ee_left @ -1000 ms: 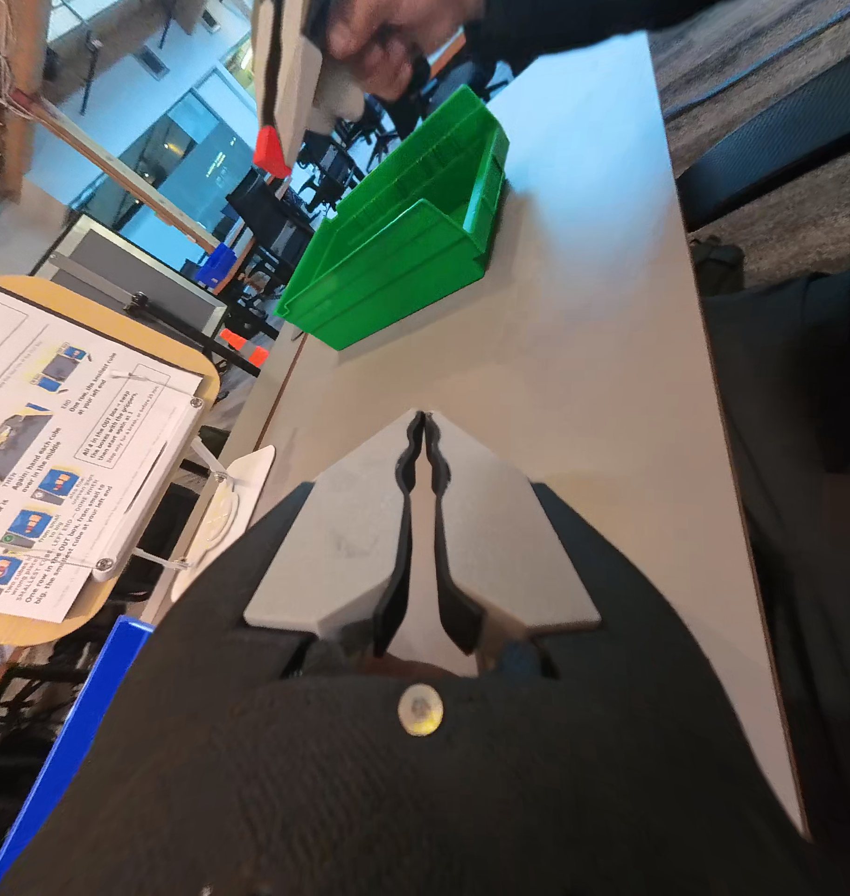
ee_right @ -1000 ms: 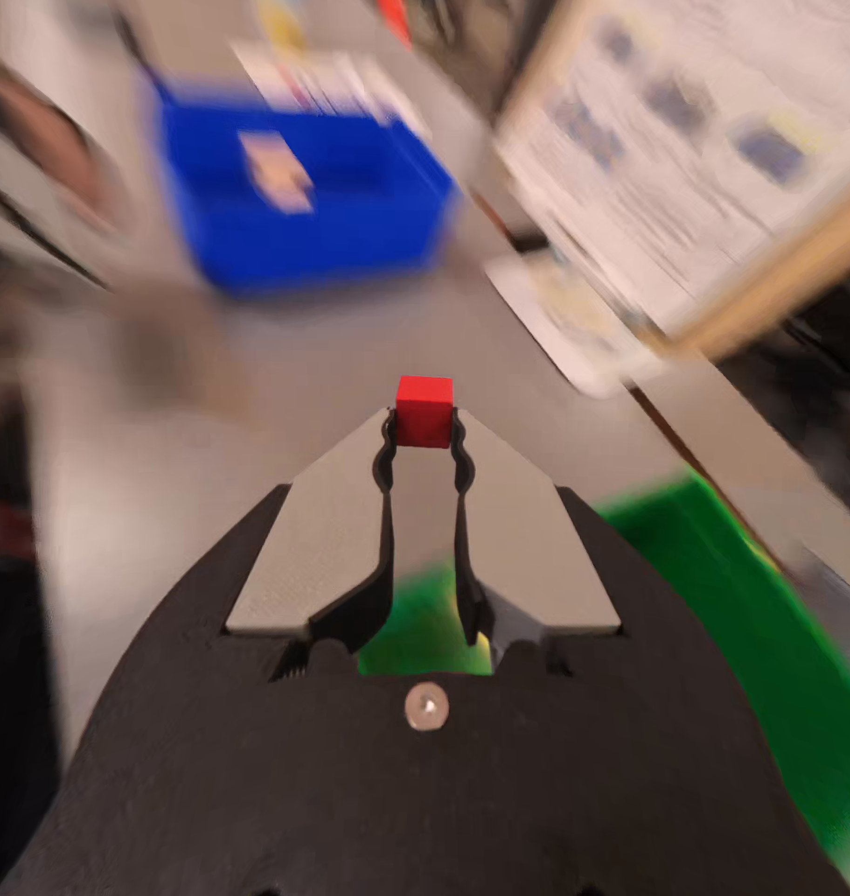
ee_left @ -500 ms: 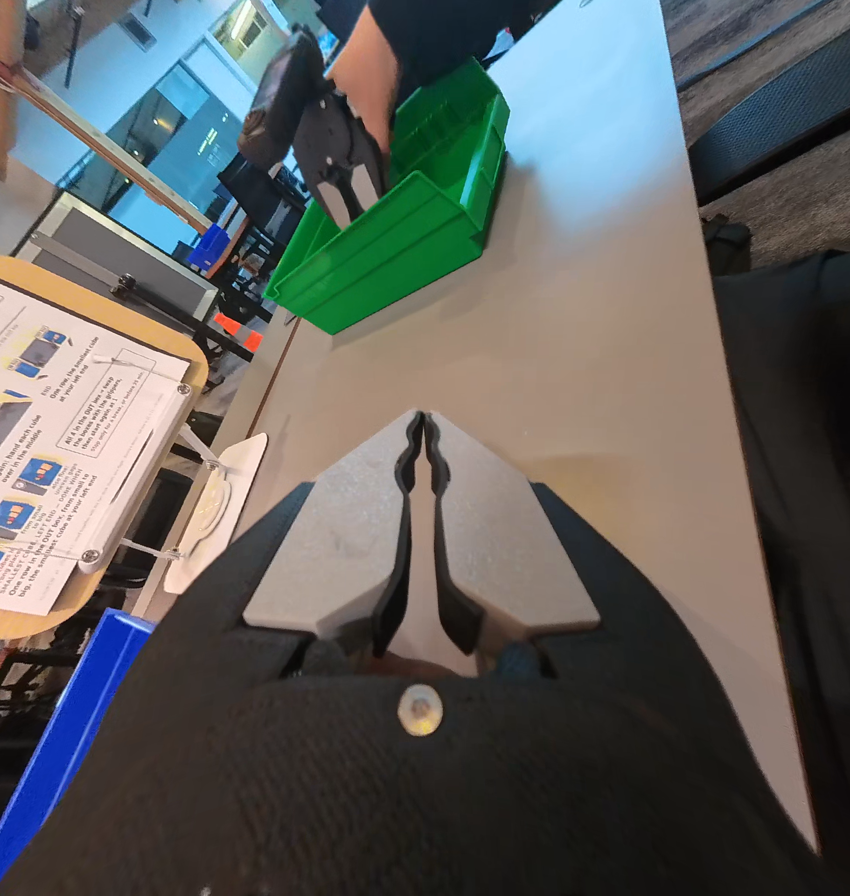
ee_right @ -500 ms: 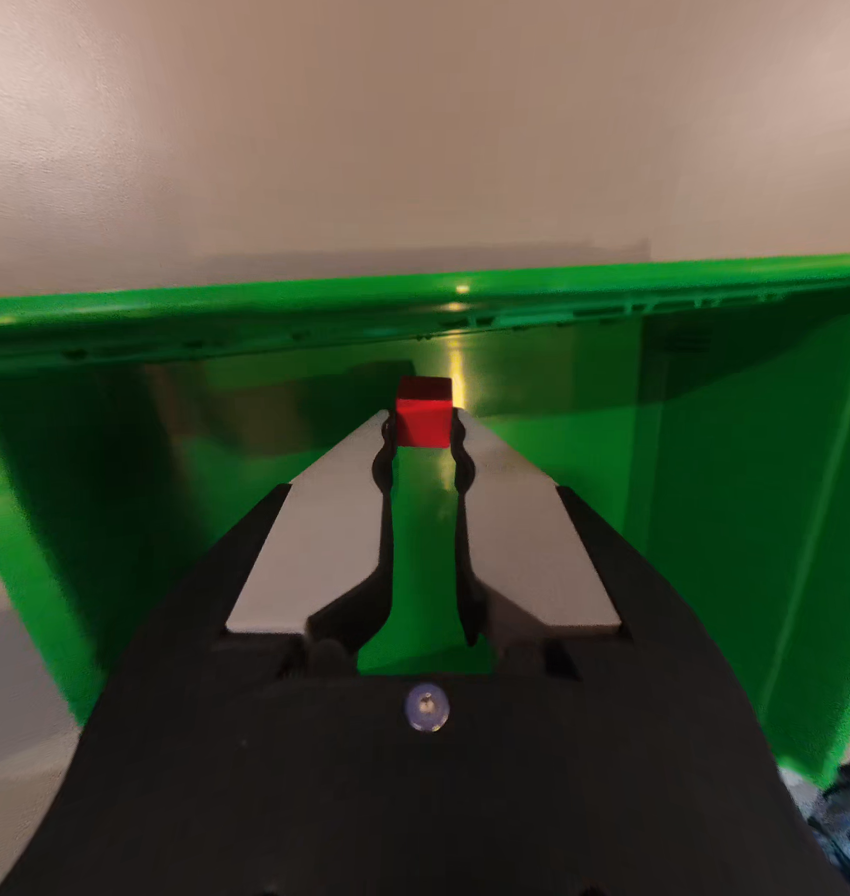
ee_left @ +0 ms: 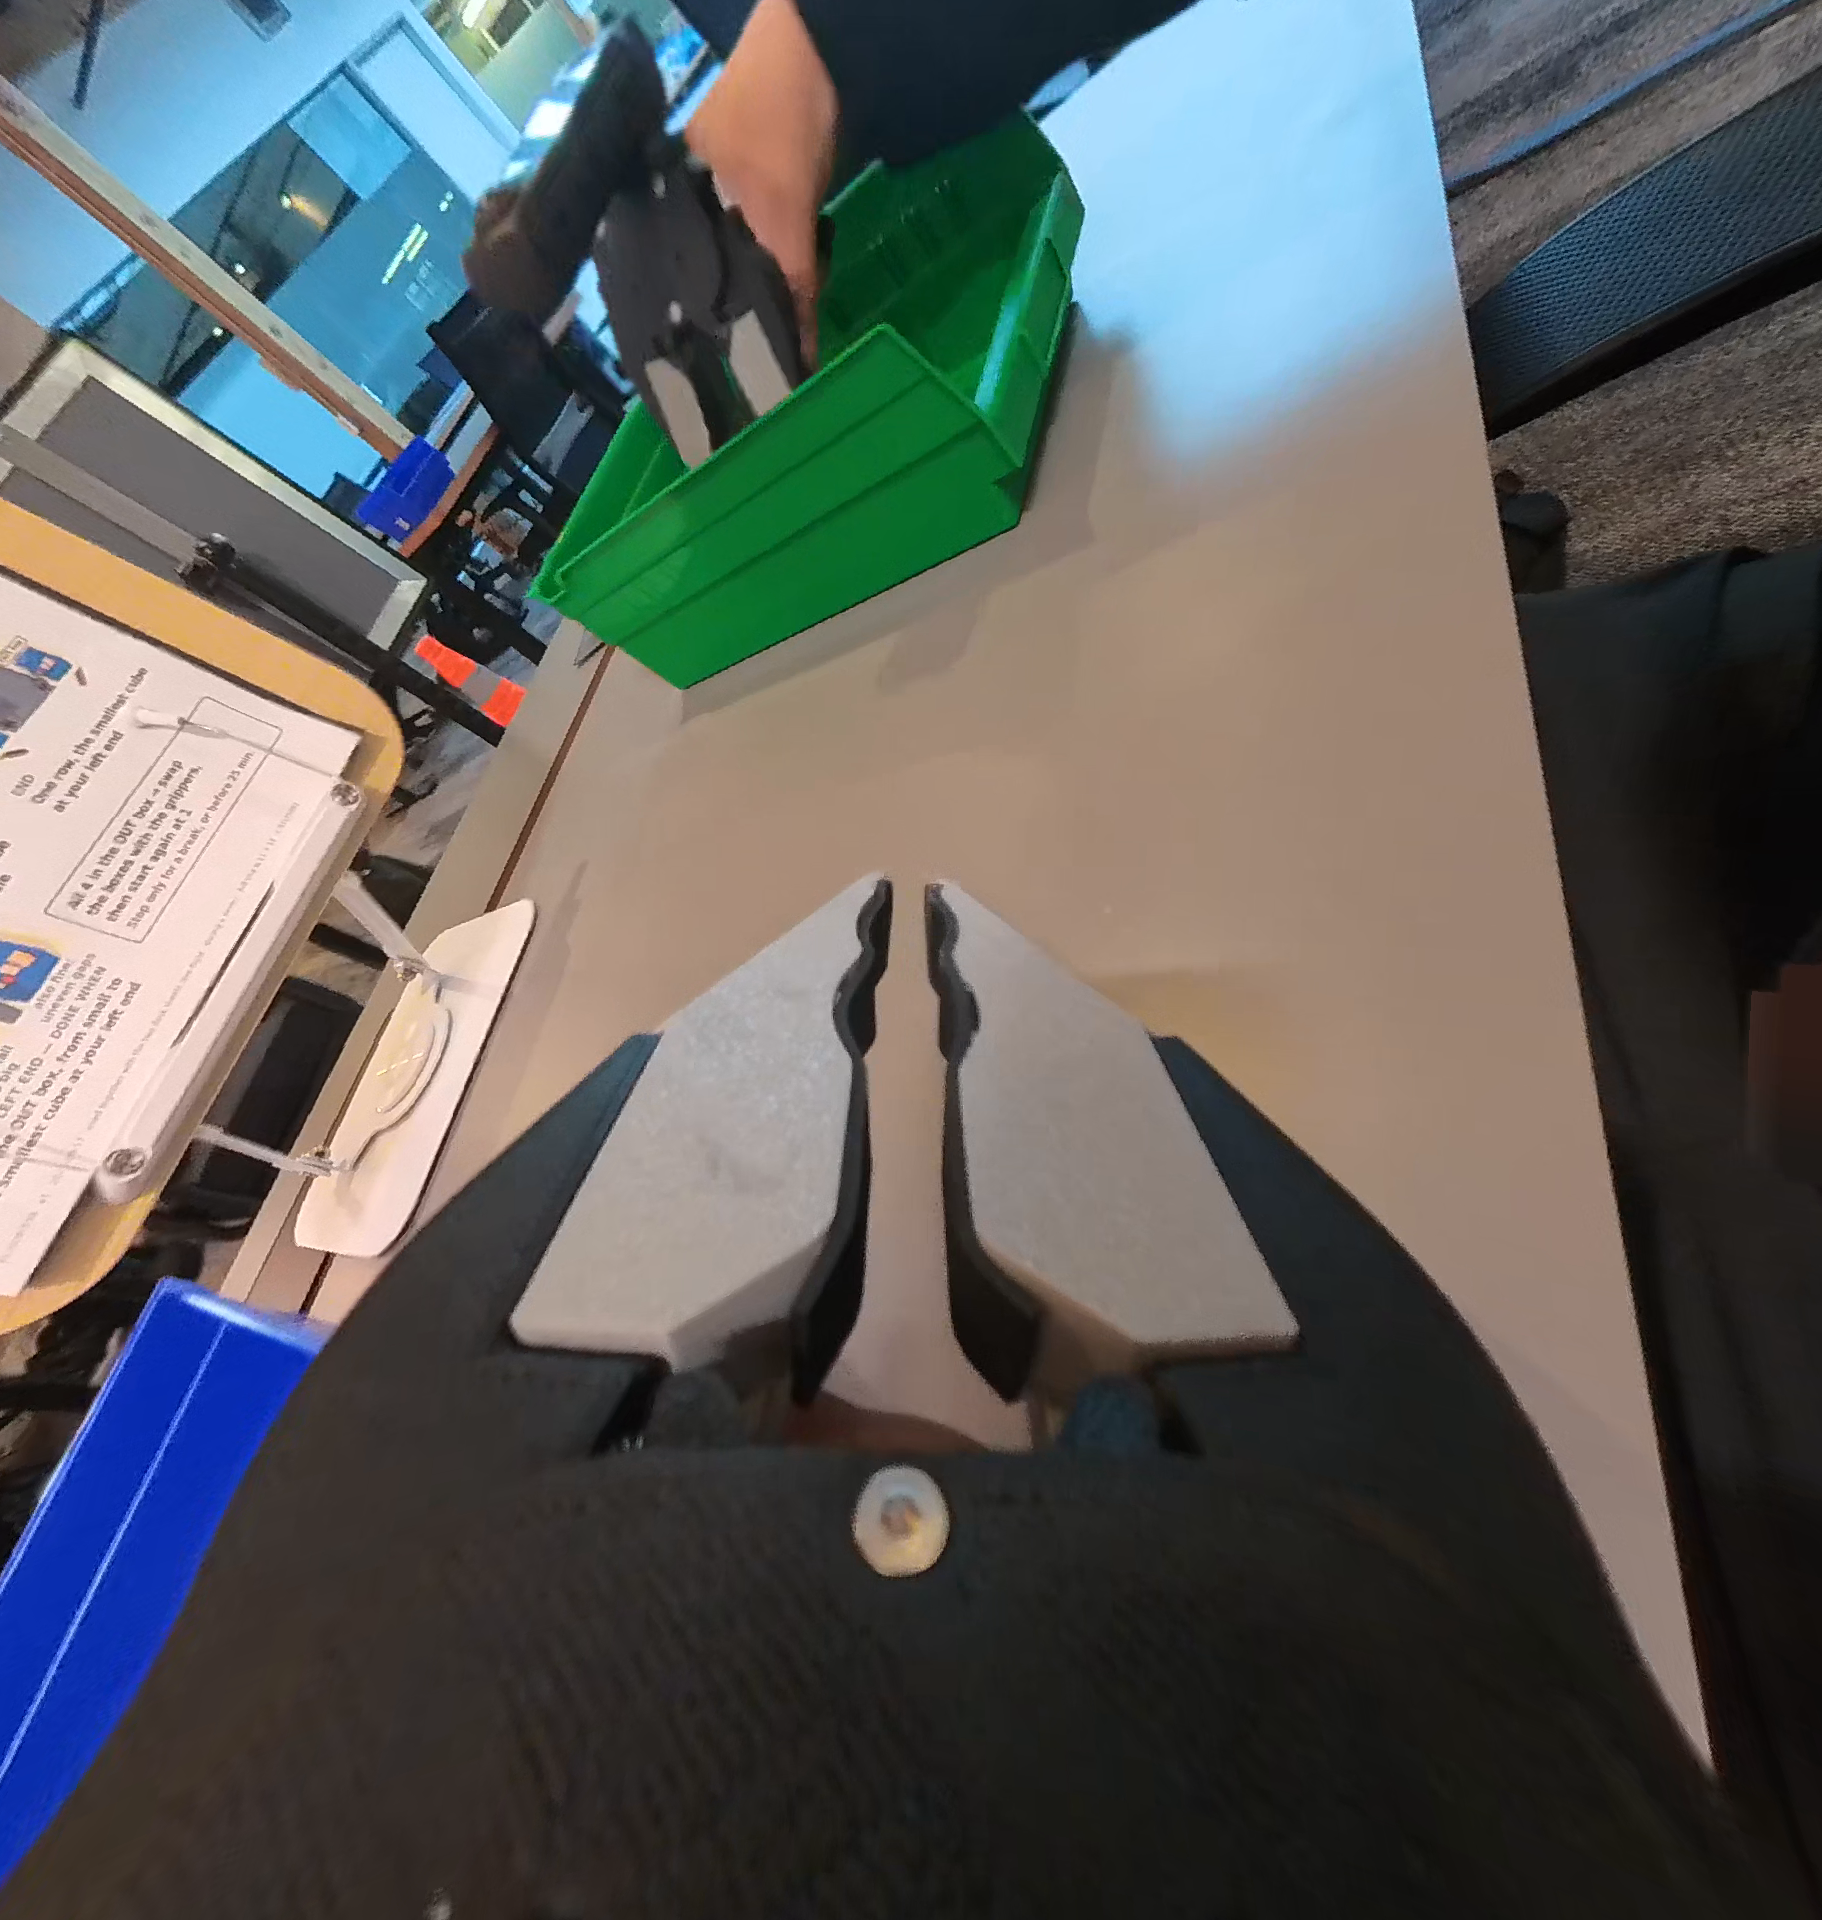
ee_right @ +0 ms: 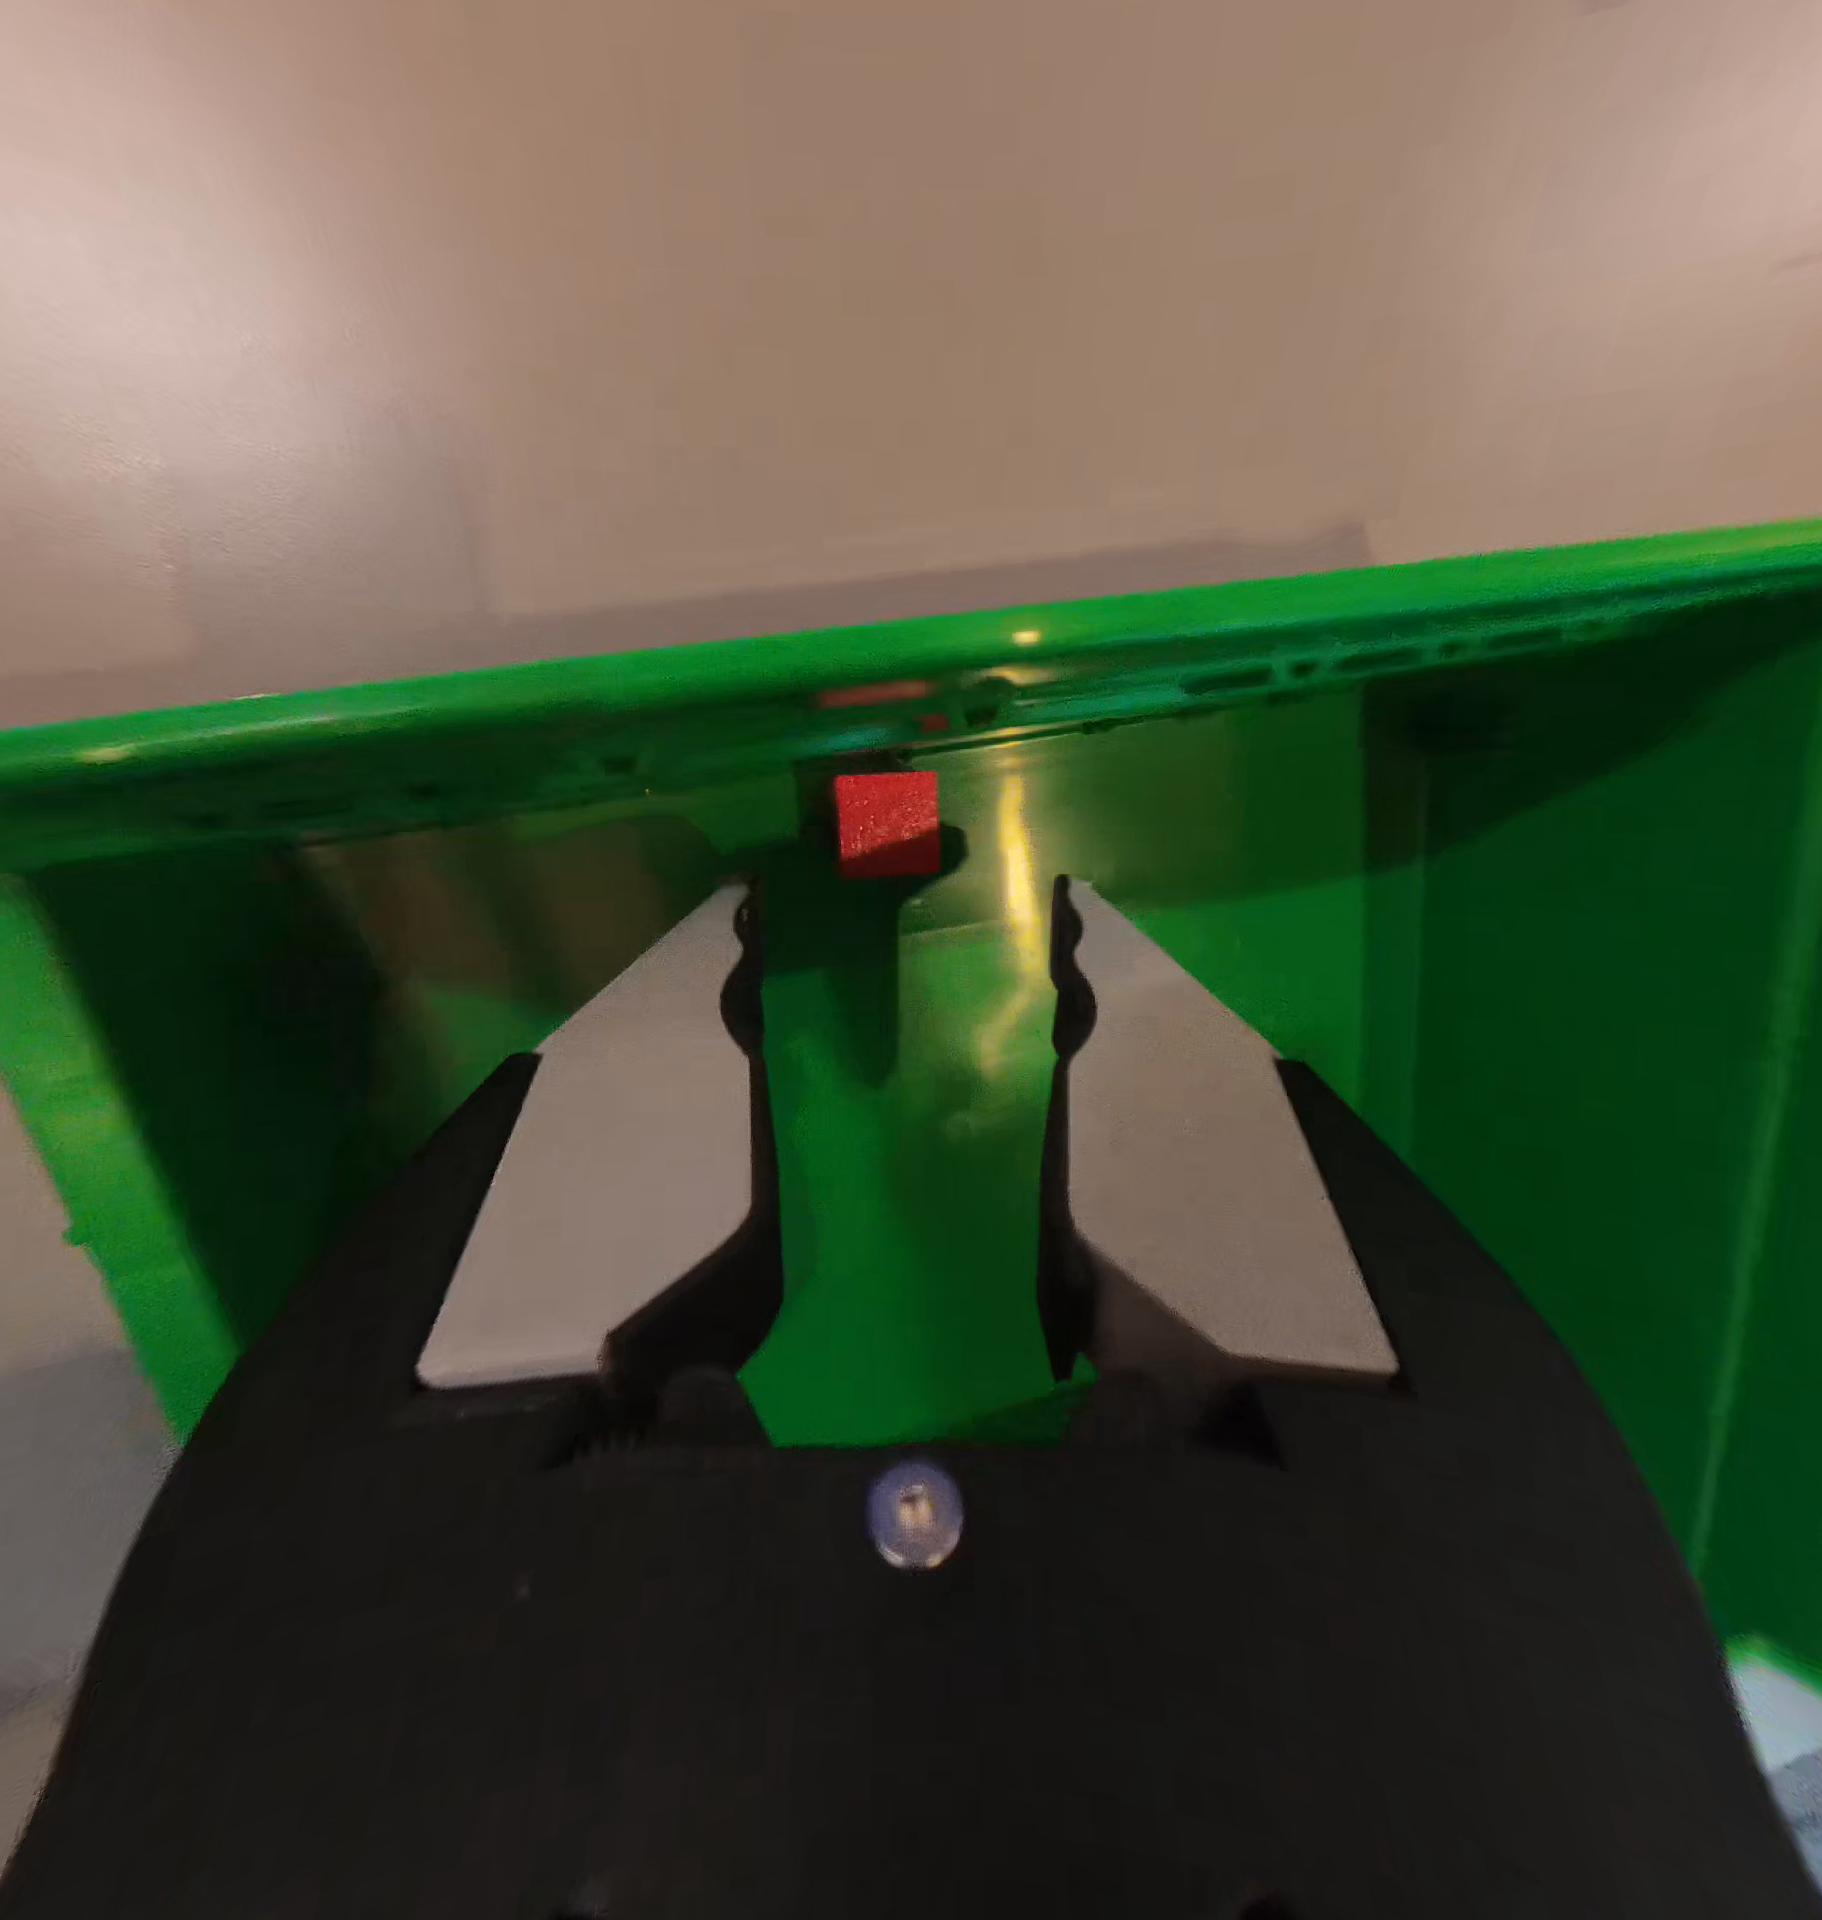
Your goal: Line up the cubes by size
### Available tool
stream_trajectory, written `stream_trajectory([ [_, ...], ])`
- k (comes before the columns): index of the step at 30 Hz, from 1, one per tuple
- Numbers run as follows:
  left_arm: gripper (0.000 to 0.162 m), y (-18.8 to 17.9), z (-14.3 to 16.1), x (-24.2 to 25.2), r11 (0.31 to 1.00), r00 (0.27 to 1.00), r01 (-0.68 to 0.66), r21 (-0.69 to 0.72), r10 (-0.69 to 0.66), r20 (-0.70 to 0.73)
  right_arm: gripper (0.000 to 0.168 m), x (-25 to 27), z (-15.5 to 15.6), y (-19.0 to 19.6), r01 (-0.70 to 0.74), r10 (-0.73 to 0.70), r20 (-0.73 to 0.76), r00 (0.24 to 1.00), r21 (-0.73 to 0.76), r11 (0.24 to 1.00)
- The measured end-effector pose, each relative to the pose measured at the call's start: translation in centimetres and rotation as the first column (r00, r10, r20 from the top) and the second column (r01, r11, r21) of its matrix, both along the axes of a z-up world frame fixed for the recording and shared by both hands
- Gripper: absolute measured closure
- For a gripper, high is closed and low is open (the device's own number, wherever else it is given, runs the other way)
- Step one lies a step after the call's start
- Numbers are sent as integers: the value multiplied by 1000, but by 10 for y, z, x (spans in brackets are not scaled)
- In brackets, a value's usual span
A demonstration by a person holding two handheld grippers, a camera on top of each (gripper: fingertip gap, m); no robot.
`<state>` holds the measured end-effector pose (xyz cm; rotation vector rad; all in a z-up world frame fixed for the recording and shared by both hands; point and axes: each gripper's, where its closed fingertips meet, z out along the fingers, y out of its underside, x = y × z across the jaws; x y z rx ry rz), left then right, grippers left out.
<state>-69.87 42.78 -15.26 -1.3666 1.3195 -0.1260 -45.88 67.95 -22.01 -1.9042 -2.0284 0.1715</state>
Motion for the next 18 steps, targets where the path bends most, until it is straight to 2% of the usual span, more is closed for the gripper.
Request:
stream_trajectory([
  [2,162,1,5,-10,999,999,-31,-15,32,21,114,-6,32,-3,43,-38,-121,992,42,998],
  [4,159,0,10,-24,997,997,-67,-27,69,42,114,-23,76,-21,53,-28,-316,948,72,996],
  [6,155,-4,16,-45,994,994,-107,-27,108,34,114,-46,121,-53,41,7,-515,857,81,996],
  [7,155,-4,20,-58,991,991,-135,-22,135,22,121,-57,139,-70,40,12,-586,810,75,996],
  [8,154,-3,25,-73,986,986,-166,-19,166,10,131,-67,152,-85,42,10,-636,772,67,997],
  [10,154,5,42,-101,971,971,-238,-12,238,14,128,-93,170,-124,-4,31,-726,687,40,999],
  [11,155,11,52,-115,961,960,-278,-9,278,29,126,-106,171,-141,-21,33,-743,669,25,999],
  [13,155,22,64,-135,944,945,-327,-48,328,18,109,-137,162,-177,-97,62,-756,652,-2,995],
  [16,151,39,52,-155,923,928,-362,-128,343,-146,100,-183,128,-210,-160,114,-720,684,4,987],
  [18,147,53,37,-166,915,903,-375,-147,324,-283,98,-208,101,-216,-163,165,-680,715,68,984],
])
